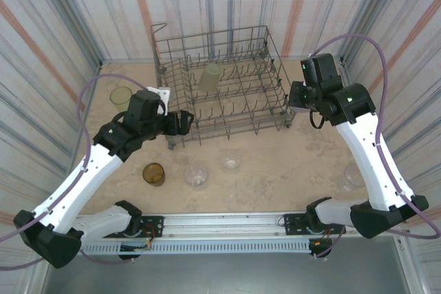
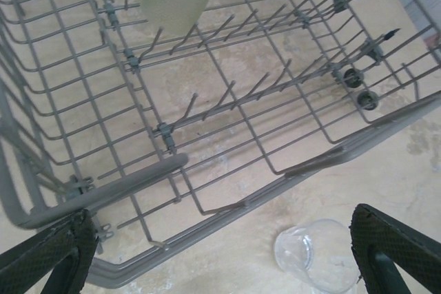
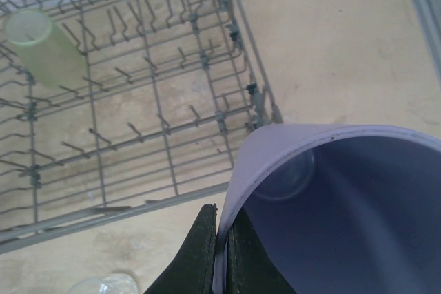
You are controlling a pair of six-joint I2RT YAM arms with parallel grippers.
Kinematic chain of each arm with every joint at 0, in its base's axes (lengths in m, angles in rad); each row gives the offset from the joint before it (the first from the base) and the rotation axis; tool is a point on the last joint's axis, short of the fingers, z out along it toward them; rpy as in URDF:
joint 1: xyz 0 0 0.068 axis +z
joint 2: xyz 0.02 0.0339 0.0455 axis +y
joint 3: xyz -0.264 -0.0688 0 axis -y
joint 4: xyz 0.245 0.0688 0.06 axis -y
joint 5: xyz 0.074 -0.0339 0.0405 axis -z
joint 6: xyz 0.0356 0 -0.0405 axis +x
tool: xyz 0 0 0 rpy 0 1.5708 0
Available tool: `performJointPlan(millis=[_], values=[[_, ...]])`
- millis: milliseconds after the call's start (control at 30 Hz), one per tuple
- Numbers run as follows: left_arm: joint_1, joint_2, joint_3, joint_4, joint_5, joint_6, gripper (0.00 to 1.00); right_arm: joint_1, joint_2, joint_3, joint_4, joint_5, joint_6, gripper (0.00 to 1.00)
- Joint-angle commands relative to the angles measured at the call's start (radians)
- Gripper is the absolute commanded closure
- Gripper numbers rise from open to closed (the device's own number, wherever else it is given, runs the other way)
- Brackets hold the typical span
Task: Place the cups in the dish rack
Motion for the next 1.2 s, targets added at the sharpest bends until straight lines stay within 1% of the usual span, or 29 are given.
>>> performJointPlan(millis=[0,133,233,500,633,800,933,1100,1167], values=[[0.0,0.035,0.068,0.044,0.014,0.034,0.01,-0.01,0.015,0.025,0.083,-0.071,-0.044,1.0],[0.0,0.092,0.125,0.035,0.011,0.042,0.01,-0.016,0.028,0.018,0.155,-0.152,-0.045,1.0],[0.001,0.139,0.164,0.038,0.031,0.034,0.01,-0.023,0.041,0.0,0.223,-0.234,-0.028,1.0],[0.012,0.233,0.259,0.012,0.048,-0.018,0.01,-0.041,0.084,-0.068,0.398,-0.412,0.047,1.0],[0.048,0.241,0.258,0.038,0.081,-0.076,0.01,-0.046,0.093,-0.106,0.503,-0.5,0.083,1.0],[0.133,0.247,0.245,0.086,0.176,-0.199,0.01,-0.057,0.095,-0.165,0.639,-0.602,0.131,1.0],[0.177,0.262,0.264,0.115,0.214,-0.258,0.01,-0.078,0.107,-0.232,0.782,-0.675,0.214,1.0],[0.209,0.292,0.294,0.161,0.264,-0.323,0.01,-0.086,0.122,-0.339,1.067,-0.761,0.334,1.0],[0.221,0.313,0.312,0.176,0.291,-0.355,0.01,-0.086,0.139,-0.354,1.14,-0.782,0.366,1.0]])
